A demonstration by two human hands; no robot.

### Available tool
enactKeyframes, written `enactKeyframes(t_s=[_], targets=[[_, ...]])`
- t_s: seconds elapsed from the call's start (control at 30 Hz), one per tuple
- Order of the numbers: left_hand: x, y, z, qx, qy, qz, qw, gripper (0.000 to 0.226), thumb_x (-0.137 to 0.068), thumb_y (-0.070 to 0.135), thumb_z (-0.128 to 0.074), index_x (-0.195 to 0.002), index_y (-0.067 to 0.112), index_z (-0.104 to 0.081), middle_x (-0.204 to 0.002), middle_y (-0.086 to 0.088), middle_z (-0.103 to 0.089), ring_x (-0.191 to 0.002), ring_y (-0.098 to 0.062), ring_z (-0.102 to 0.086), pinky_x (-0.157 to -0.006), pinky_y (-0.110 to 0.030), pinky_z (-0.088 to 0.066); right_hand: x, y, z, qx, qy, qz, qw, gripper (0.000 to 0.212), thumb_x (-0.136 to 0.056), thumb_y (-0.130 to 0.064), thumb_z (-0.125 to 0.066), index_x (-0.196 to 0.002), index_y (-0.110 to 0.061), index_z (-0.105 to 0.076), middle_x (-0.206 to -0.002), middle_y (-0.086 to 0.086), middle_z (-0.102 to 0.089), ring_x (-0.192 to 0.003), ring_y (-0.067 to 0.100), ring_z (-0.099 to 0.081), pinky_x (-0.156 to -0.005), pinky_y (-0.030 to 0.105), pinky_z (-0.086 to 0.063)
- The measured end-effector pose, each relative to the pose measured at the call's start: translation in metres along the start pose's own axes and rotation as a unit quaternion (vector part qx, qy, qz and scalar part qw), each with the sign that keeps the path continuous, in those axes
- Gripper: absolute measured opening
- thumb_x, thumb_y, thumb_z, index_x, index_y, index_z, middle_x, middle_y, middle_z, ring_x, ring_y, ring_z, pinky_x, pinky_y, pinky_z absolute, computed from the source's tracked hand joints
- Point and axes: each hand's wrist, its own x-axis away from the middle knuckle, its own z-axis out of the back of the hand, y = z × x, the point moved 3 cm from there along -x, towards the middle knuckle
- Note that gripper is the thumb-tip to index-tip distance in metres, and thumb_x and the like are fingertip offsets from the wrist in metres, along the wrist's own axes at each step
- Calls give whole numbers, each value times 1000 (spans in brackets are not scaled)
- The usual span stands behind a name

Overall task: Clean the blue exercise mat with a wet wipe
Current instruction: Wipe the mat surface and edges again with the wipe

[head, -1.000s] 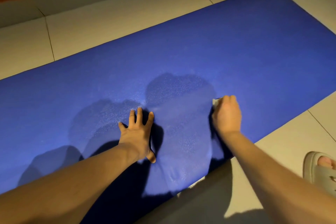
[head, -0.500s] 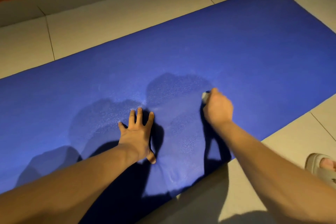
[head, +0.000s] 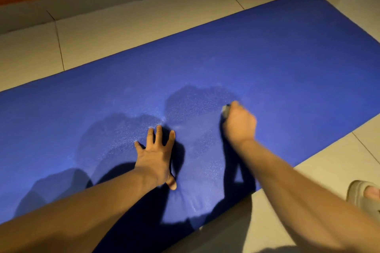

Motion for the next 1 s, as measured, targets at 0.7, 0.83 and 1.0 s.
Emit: enactKeyframes(t_s=[0.7, 0.83, 1.0], targets=[[3, -1, -1, 9, 11, -7, 1000, 159, -51, 64, -91, -159, 29, 20, -163, -14, 27, -152, -40, 23, -118, -72, -8, 77, -73, -28, -46, -108, 314, 942, 6, -81, -12, -60, -87, -15, -61, -81, 7, -65, -73, 34, -66, -51, 34, -44], [1, -2, -2, 14, 8, -9, 1000, 160, -51, 65, -91, -159, 29, 21, -163, -13, 28, -152, -39, 24, -118, -72, -6, -14, 10, 1, 29, -56, 96, 993, 10, -92, -16, -56, -100, -14, -62, -100, 15, -70, -91, 39, -66, -67, 39, -43], [0, -2, -3, 23, 12, -2, 1000, 162, -48, 60, -94, -160, 30, 18, -163, -14, 26, -153, -39, 23, -118, -72, -5, -35, 9, -5, 10, -10, -58, 998, 17, -100, -16, -48, -111, -3, -53, -99, 21, -68, -89, 42, -64, -64, 38, -35]])
